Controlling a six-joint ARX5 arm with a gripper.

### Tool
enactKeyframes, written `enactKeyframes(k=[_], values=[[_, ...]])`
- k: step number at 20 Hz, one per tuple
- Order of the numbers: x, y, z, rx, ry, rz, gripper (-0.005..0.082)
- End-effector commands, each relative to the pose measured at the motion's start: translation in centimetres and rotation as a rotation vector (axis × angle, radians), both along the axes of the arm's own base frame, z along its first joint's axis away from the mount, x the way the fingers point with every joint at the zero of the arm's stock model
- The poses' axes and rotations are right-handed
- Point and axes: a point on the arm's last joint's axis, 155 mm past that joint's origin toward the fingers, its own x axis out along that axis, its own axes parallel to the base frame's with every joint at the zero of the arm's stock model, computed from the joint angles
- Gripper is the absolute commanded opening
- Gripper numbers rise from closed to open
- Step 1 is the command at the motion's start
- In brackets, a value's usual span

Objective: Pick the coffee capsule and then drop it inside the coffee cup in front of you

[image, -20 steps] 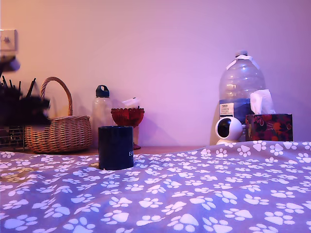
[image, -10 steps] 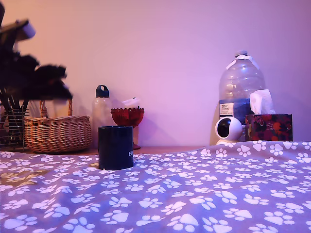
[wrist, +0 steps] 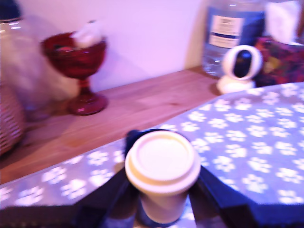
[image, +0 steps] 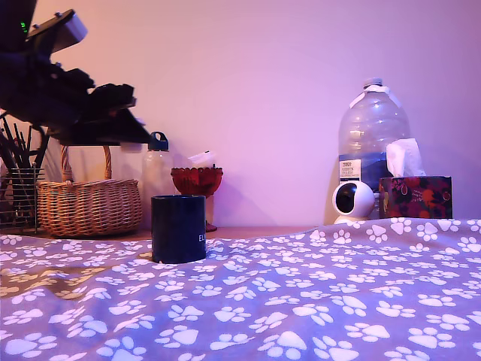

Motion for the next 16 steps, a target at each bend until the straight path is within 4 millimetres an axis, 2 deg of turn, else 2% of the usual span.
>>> enactKeyframes(k=[1,12,16], values=[[-0.33,-0.39,0.05,-0.003,-0.007,-0.014,0.0197],[-0.46,-0.52,-0.18,-0.001,0.004,-0.019,0.0197],[-0.42,-0.59,-0.82,0.018,0.061,-0.022,0.0197]])
